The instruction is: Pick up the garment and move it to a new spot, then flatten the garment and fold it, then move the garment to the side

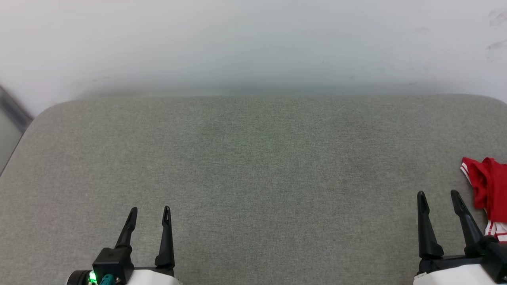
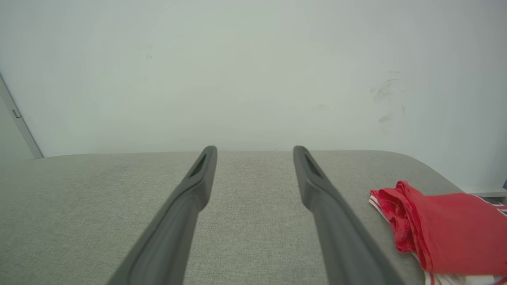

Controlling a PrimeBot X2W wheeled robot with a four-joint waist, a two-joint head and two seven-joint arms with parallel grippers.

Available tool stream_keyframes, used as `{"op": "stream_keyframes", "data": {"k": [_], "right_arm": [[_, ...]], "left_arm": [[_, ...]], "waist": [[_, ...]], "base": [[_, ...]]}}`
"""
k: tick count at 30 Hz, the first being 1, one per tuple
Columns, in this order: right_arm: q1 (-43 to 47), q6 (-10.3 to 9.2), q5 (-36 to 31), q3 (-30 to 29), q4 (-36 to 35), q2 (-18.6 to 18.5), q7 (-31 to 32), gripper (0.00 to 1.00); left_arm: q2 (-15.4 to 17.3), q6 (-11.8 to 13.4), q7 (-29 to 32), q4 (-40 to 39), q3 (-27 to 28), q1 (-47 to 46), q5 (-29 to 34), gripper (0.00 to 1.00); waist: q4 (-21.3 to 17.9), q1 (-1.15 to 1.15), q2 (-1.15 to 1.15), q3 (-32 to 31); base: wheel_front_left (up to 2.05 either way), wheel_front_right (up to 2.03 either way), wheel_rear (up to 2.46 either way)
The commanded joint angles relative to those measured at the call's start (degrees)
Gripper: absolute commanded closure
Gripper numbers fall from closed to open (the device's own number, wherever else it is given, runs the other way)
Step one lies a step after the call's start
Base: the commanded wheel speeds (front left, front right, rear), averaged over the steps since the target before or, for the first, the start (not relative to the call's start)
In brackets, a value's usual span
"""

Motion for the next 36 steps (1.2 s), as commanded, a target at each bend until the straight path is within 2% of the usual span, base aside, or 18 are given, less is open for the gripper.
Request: {"op": "stream_keyframes", "data": {"k": [1,6,7,9,18,36], "right_arm": [[0.73,-0.02,0.27,0.01,-0.36,0.26,-0.09,0.0],[1.51,-0.02,0.86,0.1,-0.26,0.28,-0.09,0.0],[0.65,0.0,0.85,0.11,-0.04,0.02,0.0,1.0],[0.73,0.0,0.85,0.23,0.97,0.02,0.06,1.0],[-0.88,0.0,13.04,0.83,3.81,-0.46,2.54,1.0],[-3.64,0.0,31.23,1.26,6.61,-1.03,6.42,1.0]], "left_arm": [[-0.05,-0.22,-0.13,0.0,0.08,0.55,-0.12,0.0],[-0.04,-0.6,-0.13,0.2,0.39,0.65,-0.64,0.0],[0.0,-0.51,0.0,0.22,0.32,0.24,-0.33,1.0],[-0.01,-0.51,0.04,1.27,0.22,0.64,-0.36,1.0],[-0.02,-1.48,3.02,3.63,1.22,-0.66,-12.18,1.0],[0.02,-2.96,7.49,5.31,2.92,-3.3,-29.99,1.0]], "waist": [[-0.04,0.01,0.0,-0.09],[-0.06,0.01,0.0,-0.08],[-0.05,0.01,0.0,-0.08],[-0.05,0.01,0.0,-0.09],[-0.23,0.01,0.0,-0.15],[-0.55,0.01,0.0,-0.24]], "base": [[0.0,0.0,0.0],[0.0,0.0,0.0],[0.0,0.0,0.0],[0.0,0.0,0.0],[0.0,0.0,0.0],[0.0,0.0,0.0]]}}
